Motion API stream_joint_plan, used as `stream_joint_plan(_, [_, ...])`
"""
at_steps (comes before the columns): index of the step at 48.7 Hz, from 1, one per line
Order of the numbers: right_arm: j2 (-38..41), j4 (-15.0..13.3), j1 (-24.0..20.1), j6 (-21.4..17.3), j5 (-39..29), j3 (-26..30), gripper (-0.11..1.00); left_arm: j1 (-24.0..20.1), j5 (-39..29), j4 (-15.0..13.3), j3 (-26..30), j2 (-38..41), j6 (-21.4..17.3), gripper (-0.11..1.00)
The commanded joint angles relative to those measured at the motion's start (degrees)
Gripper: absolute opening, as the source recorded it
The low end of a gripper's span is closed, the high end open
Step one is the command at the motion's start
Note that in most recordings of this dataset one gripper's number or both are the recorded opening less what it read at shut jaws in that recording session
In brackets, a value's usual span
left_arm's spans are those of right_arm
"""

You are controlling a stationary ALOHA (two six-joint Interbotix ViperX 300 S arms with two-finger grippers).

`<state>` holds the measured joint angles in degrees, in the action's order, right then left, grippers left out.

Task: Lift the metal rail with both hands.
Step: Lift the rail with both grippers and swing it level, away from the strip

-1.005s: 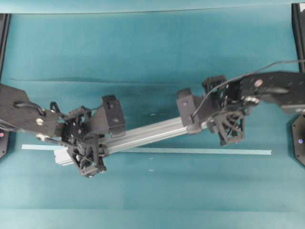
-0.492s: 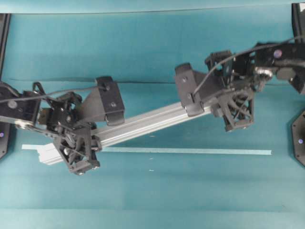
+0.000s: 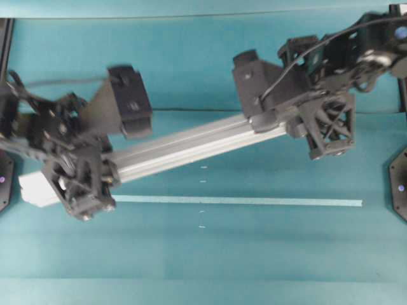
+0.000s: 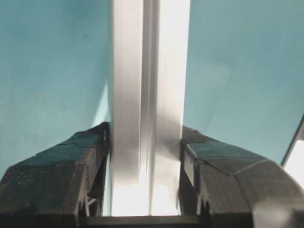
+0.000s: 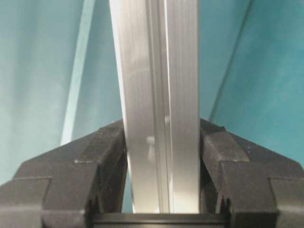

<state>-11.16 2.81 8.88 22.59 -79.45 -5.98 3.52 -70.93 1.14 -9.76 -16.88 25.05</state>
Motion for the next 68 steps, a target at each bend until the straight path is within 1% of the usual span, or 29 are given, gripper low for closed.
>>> stream_joint_plan(1, [-1.8, 0.4, -0.7, -2.9, -0.1, 3.5, 0.41, -2.1, -1.1, 0.2, 4.4, -1.6, -1.2, 0.35])
stream_joint_plan(8, [-3.3, 0.5, -1.7, -8.2, -2.5, 5.3, 0.41, -4.8, -3.8, 0.2, 7.2, -1.8, -5.8, 0.35])
stream_joint_plan(9, [-3.7, 0.4, -2.0, -9.4, -3.0, 5.5, 0.41, -5.3, -4.0, 0.2, 7.6, -1.8, -6.2, 0.35])
stream_joint_plan(14, [-4.9, 0.5, -3.0, -12.3, -4.7, 6.5, 0.41, -6.8, -4.4, 0.2, 8.8, -1.6, -8.5, 0.35])
stream_joint_plan(24, [-6.8, 0.4, -4.0, -15.7, -6.8, 9.1, 0.41, -8.9, -5.4, 0.2, 11.3, -1.3, -11.3, 0.35])
stream_joint_plan(30, [-6.5, 0.5, -4.0, -18.3, -8.0, 11.1, 0.41, -9.4, -7.8, 0.2, 14.9, -0.3, -13.3, 0.35])
stream_joint_plan(35, [-6.3, 0.5, -4.2, -20.0, -8.8, 12.6, 0.41, -9.4, -10.3, 0.2, 18.2, 1.1, -14.1, 0.35])
stream_joint_plan(44, [-6.2, 1.0, -4.7, -21.7, -9.8, 16.3, 0.40, -9.4, -16.5, 0.2, 23.6, 3.9, -15.1, 0.35])
stream_joint_plan(49, [-6.1, 1.0, -5.1, -21.8, -10.1, 16.8, 0.40, -9.4, -19.0, 0.6, 26.2, 5.2, -16.4, 0.35])
stream_joint_plan(56, [-6.0, 1.0, -5.2, -21.9, -10.3, 16.3, 0.40, -9.4, -20.0, 0.6, 28.8, 6.6, -17.7, 0.35])
stream_joint_plan(68, [-6.0, 1.0, -5.3, -21.9, -10.5, 16.1, 0.40, -9.5, -19.8, 0.6, 29.4, 6.7, -17.7, 0.35])
